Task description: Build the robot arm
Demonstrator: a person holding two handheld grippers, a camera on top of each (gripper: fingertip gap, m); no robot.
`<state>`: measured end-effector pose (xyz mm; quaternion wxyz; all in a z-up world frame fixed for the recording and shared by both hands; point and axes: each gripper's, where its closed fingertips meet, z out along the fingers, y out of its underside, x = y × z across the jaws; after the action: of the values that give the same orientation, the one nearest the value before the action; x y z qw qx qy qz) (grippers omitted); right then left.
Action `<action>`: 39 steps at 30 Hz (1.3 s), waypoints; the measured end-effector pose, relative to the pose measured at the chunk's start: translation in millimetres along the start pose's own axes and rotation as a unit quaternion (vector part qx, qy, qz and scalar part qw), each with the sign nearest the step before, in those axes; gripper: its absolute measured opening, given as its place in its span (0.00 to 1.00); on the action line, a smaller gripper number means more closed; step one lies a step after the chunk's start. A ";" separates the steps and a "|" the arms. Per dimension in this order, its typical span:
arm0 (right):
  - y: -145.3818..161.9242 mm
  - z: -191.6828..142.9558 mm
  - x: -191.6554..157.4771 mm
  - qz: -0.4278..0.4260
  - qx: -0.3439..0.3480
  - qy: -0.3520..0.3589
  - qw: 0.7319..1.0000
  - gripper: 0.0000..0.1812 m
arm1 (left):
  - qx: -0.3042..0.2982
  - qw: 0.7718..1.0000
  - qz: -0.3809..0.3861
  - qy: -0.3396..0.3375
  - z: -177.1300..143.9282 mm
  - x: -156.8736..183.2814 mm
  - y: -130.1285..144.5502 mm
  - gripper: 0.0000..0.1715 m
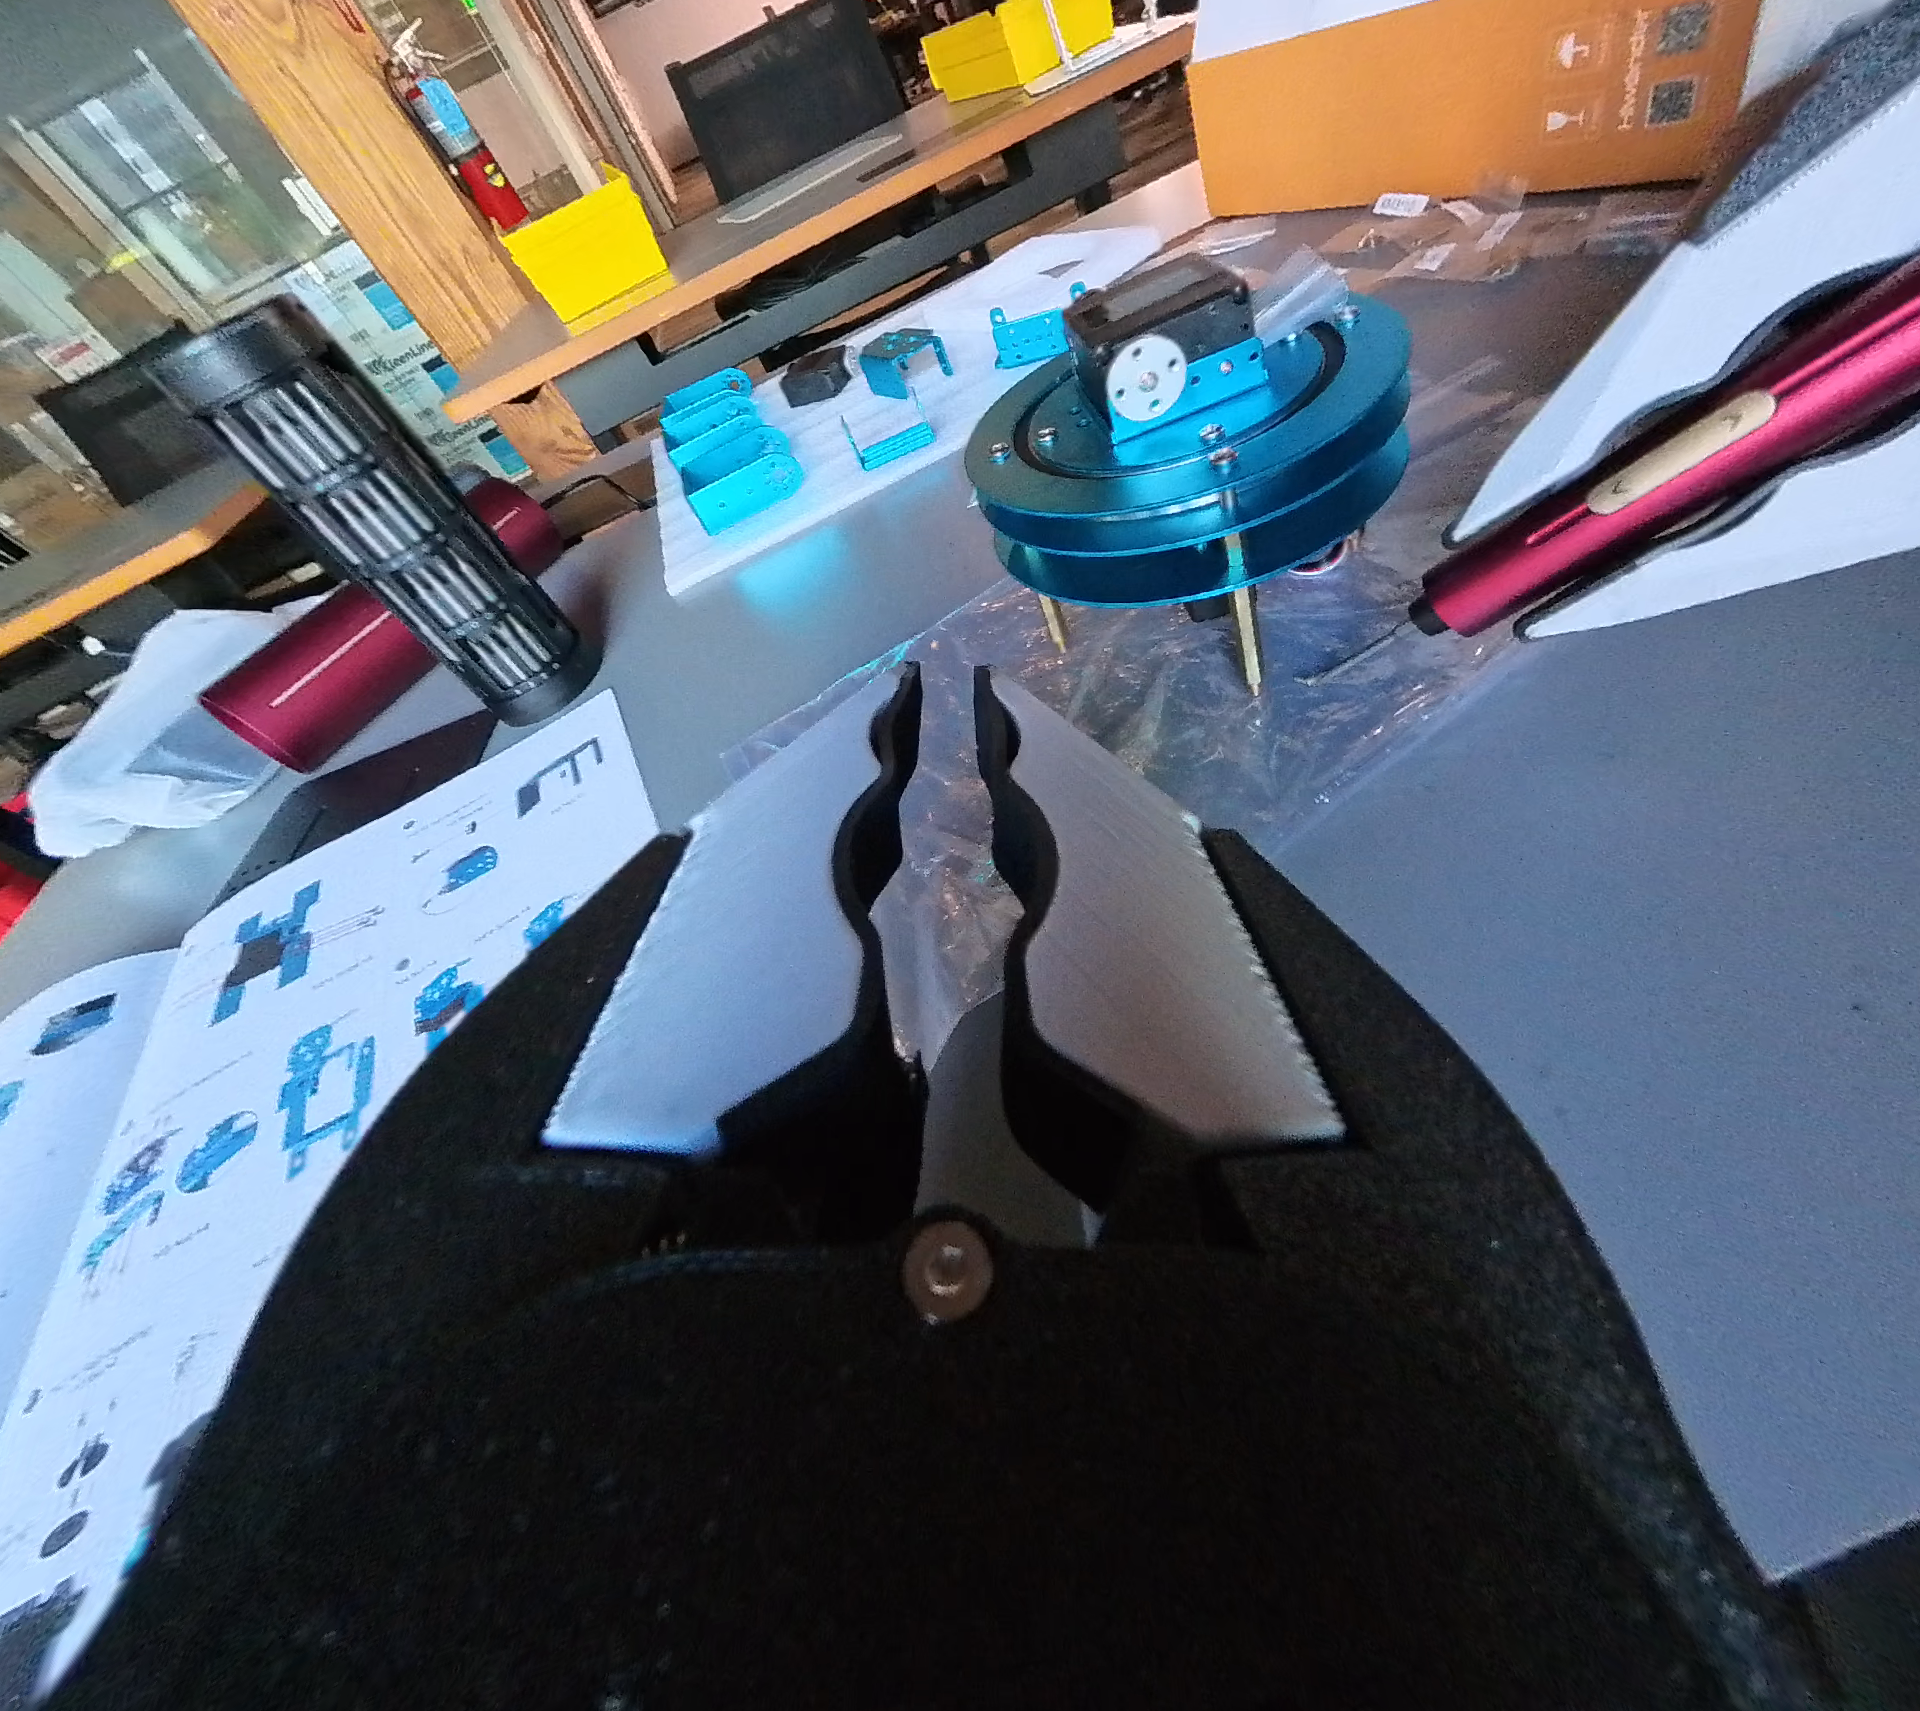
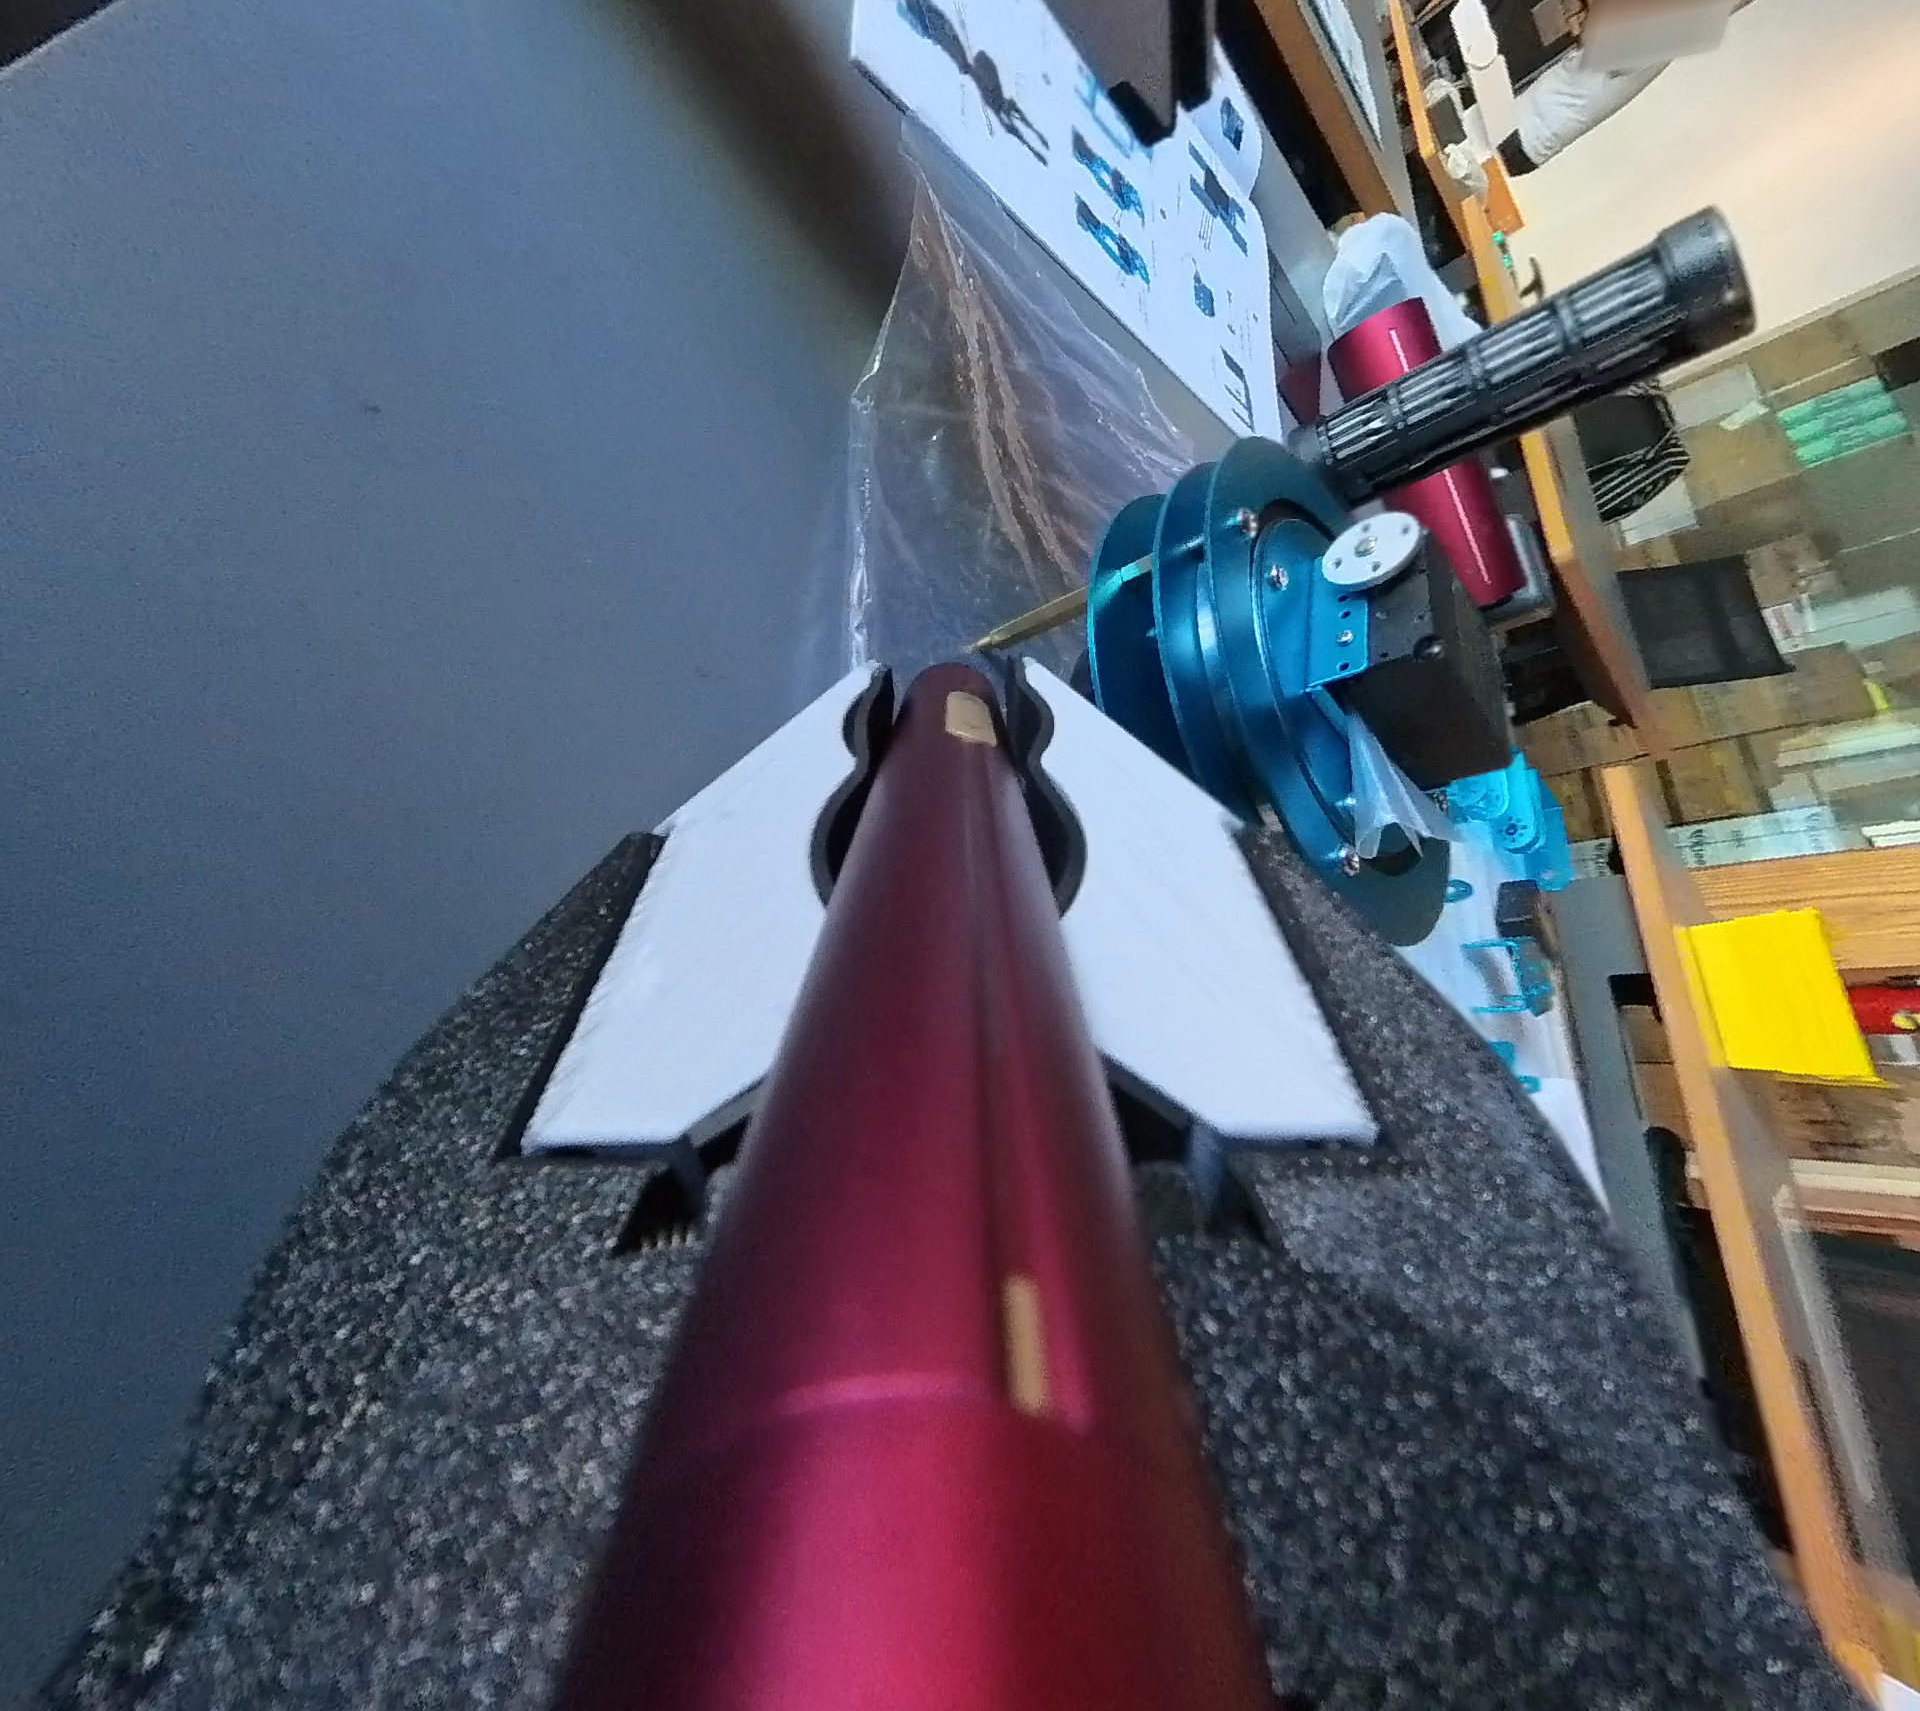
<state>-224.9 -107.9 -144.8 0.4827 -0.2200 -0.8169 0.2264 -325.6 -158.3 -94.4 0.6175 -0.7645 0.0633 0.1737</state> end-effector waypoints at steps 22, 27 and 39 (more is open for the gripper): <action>-22.4 -25.4 19.7 0.103 0.063 0.009 0.993 0.12 | 0.021 0.997 -0.007 0.070 -1.0 26.0 -9.2 0.09; -61.2 -54.6 43.6 0.242 0.204 -0.039 0.948 0.12 | 0.078 0.984 -0.006 0.160 0.3 69.1 -35.4 0.16; -82.0 -85.1 78.9 0.417 0.335 -0.083 0.840 0.12 | 0.245 0.957 -0.029 0.151 -6.6 78.4 -87.8 0.11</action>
<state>-195.4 -114.5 -6.0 0.3172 -0.3450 -0.5589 0.6841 -224.0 -135.3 -39.2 0.7740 -0.6086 0.1738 0.0177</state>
